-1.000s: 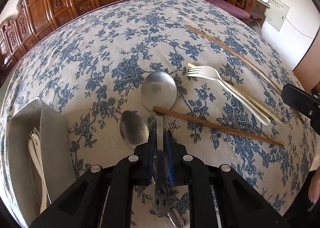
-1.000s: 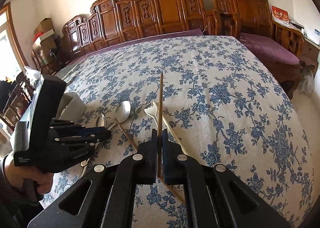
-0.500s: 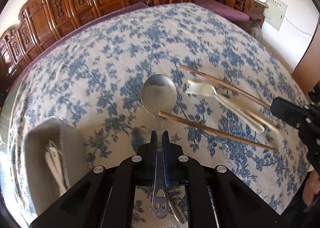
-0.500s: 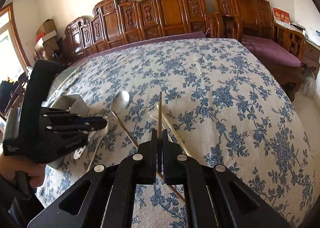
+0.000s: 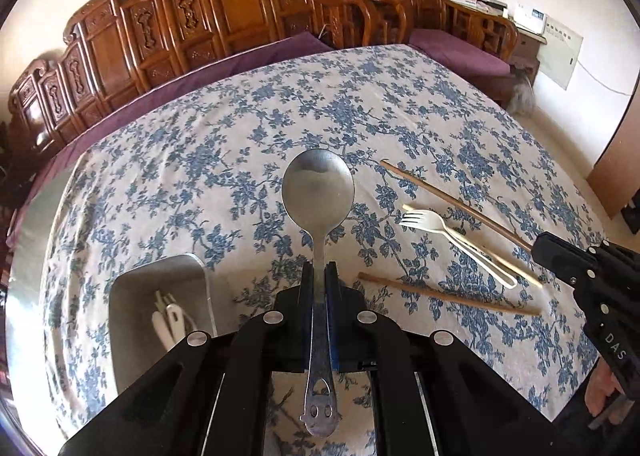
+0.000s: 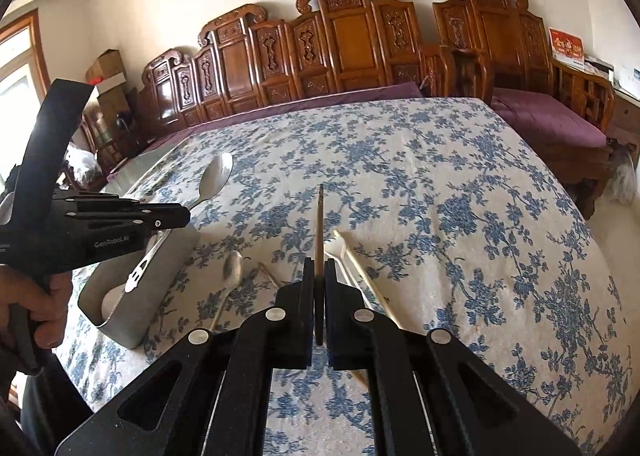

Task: Organize utensils
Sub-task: 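Lift the silver spoon with the left tool over the grey tray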

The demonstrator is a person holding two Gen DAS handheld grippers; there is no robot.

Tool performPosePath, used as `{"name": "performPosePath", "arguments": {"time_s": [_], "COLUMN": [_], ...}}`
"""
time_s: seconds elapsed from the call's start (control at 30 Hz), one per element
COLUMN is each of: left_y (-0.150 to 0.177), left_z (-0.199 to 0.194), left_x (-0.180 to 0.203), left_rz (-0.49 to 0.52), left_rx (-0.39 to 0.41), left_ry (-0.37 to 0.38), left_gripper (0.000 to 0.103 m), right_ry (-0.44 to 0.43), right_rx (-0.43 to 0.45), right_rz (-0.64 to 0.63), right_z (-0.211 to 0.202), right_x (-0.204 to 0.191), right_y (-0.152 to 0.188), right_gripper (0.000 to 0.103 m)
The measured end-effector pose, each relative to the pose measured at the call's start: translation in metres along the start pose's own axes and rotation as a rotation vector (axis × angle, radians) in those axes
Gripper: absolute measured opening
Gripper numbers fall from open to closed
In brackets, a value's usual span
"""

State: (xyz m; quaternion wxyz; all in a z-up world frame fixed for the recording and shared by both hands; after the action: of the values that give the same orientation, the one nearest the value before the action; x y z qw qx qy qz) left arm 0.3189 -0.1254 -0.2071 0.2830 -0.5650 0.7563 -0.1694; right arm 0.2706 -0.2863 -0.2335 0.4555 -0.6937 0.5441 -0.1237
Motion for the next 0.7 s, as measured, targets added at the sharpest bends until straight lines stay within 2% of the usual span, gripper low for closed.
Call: {"name": "performPosePath", "arguments": {"time_s": [0.4, 0.7], "left_y": [0.026, 0.047], "left_z": [-0.018, -0.015], "left_x": [-0.038, -0.071], "left_rz": [-0.038, -0.073], "left_rx": [0.006, -0.016], "left_ry": [-0.022, -0.063], "left_gripper": [0.005, 0.005], "right_ry": [-0.044, -0.051], "right_rx": [-0.018, -0.036], "right_rz": [-0.102, -0.146], "right_z": [0.004, 0.008], "right_x": [-0.051, -0.069], "right_y": [0.006, 0.011], "right_gripper": [0.006, 0.006]}}
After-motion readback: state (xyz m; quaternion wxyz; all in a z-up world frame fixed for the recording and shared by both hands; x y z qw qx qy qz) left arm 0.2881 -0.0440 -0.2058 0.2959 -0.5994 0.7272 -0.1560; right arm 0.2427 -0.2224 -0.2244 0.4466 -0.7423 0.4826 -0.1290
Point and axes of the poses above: each gripper's, at about its wrist camera, not at the fingertips, and z roughly the way its jaws point, x to its right, y to its underside, the point moved 4 cm from there along z, roughly the way its jaws point, and after that the axes turned 11 degrees about -y, right-handed, at the moved point
